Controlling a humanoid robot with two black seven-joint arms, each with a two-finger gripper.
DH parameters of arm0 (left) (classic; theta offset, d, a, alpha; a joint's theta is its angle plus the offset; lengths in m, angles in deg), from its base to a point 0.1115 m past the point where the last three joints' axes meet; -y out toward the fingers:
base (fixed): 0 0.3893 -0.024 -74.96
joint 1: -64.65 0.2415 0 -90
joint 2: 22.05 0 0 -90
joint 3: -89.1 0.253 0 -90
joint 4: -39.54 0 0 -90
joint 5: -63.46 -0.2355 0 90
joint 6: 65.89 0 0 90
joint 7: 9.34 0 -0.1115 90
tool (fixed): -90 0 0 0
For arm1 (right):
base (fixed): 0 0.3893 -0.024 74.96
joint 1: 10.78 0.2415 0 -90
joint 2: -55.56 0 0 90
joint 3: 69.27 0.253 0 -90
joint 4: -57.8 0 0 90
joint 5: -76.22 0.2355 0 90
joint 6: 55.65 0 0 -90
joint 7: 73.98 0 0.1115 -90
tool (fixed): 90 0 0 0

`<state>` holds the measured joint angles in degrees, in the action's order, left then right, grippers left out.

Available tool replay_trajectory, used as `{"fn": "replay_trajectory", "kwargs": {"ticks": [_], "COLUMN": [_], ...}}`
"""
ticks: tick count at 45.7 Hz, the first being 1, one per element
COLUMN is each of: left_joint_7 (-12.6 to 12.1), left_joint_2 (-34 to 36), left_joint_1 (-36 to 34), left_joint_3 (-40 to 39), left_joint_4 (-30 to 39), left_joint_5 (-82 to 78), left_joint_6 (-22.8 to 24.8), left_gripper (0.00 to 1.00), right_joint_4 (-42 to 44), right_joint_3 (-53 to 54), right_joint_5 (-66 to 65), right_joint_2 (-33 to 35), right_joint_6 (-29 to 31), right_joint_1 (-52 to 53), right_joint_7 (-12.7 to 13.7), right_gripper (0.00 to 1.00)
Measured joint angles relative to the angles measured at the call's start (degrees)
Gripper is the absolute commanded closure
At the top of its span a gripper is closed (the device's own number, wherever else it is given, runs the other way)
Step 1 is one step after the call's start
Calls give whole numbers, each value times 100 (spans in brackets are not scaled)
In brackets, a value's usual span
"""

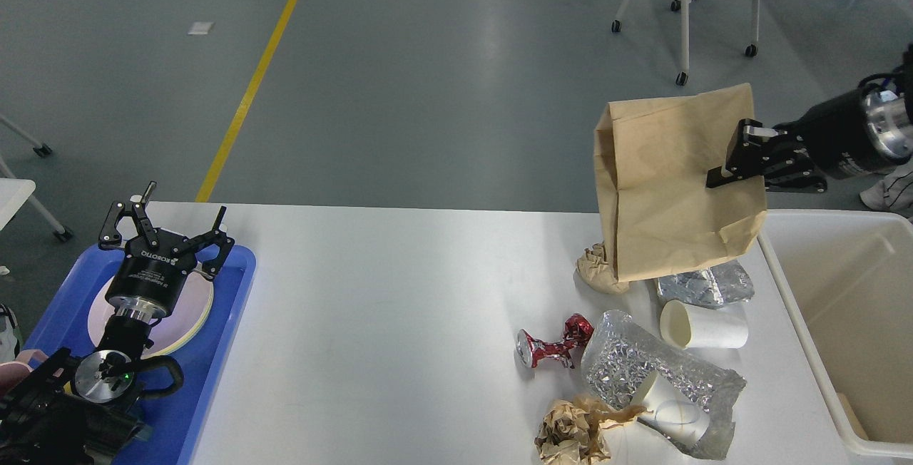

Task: Tidy desktop
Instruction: 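Lift the brown paper bag up over the foil items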

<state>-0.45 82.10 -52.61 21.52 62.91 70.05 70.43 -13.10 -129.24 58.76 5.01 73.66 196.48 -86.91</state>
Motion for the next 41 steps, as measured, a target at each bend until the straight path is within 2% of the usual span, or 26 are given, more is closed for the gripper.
{"fn": "replay_trajectory", "kwargs": {"ticks": [8,12,20,41], "left_joint_7": [0,0,0,-1], "left_joint_2": [0,0,-8,-2], "left_joint_1": [1,2,1,1], "left_joint_3": [0,0,0,0], "left_joint_4": [0,0,0,0], "left_joint_5": [0,0,0,0], "left_joint_6": [0,3,12,17], "left_gripper": [2,2,2,2], "right_joint_4": [-428,-675,-1111,-1139], "right_joint_3": [34,119,252,82], "right_joint_5": [11,27,39,32], "right_joint_2": [-780,-960,-1016,-1007], "right_joint_6": [161,171,173,116], "right_joint_1": [565,746,930,922], "right_joint_7": [-6,-7,-7,1], "right_gripper": [100,100,100,100]}}
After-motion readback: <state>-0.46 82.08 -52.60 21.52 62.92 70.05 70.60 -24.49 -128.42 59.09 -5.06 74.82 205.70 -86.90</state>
